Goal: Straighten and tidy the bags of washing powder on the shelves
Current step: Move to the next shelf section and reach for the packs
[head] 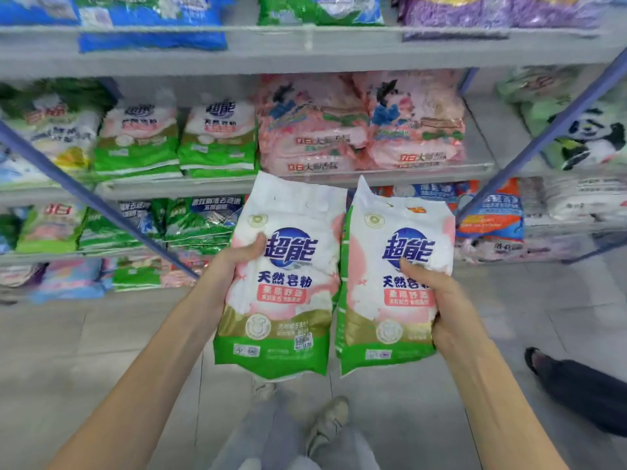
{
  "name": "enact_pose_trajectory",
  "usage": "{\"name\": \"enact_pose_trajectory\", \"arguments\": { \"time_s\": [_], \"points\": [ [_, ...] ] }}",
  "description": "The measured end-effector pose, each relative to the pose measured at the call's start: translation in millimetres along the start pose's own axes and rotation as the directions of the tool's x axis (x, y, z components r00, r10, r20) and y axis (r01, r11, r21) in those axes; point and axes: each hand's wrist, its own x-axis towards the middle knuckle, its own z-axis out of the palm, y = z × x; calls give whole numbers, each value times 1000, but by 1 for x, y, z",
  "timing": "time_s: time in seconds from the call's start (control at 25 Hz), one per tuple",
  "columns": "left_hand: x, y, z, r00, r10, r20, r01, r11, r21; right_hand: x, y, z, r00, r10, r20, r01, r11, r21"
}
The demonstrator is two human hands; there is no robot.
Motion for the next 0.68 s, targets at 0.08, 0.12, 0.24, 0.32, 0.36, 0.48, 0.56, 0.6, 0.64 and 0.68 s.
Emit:
{"name": "enact_pose_trajectory", "arguments": {
  "time_s": [0.08, 0.12, 0.24, 0.32, 0.36, 0.48, 0.56, 0.6, 0.64, 0.68],
  "points": [
    [-3, 4, -14, 999, 24, -35, -25, 1000, -16, 14, 1, 18, 999, 20, 29, -20, 1000, -24],
    [-4, 7, -23, 998, 33, -52, -34, 999, -24, 20, 2, 30, 999, 23, 40, -22, 999, -29],
    [-1, 23, -58, 993, 75, -94, -83, 992, -92, 39, 6, 76, 997, 31, 70, -27, 998, -58],
    [5, 38, -83, 985, 106, -137, -122, 986, -118, 51, 12, 110, 995, 26, 92, -19, 996, -83],
    [10, 48, -98, 980, 121, -157, -142, 981, -129, 59, 15, 130, 994, 26, 104, -15, 994, -107],
    [29, 84, -136, 976, 157, -151, -178, 974, -140, 81, 20, 184, 989, 26, 147, -3, 988, -155],
    [44, 111, -158, 970, 183, -157, -206, 968, -143, 97, 22, 218, 983, 13, 182, 17, 986, -163],
    [52, 123, -166, 964, 206, -169, -229, 965, -130, 106, 22, 233, 980, 10, 199, 23, 986, -163],
    [60, 136, -174, 957, 227, -179, -249, 962, -110, 115, 21, 248, 976, 8, 219, 30, 985, -168],
    [69, 149, -181, 952, 245, -184, -265, 960, -95, 125, 18, 262, 969, 6, 246, 36, 985, -166]
  ]
}}
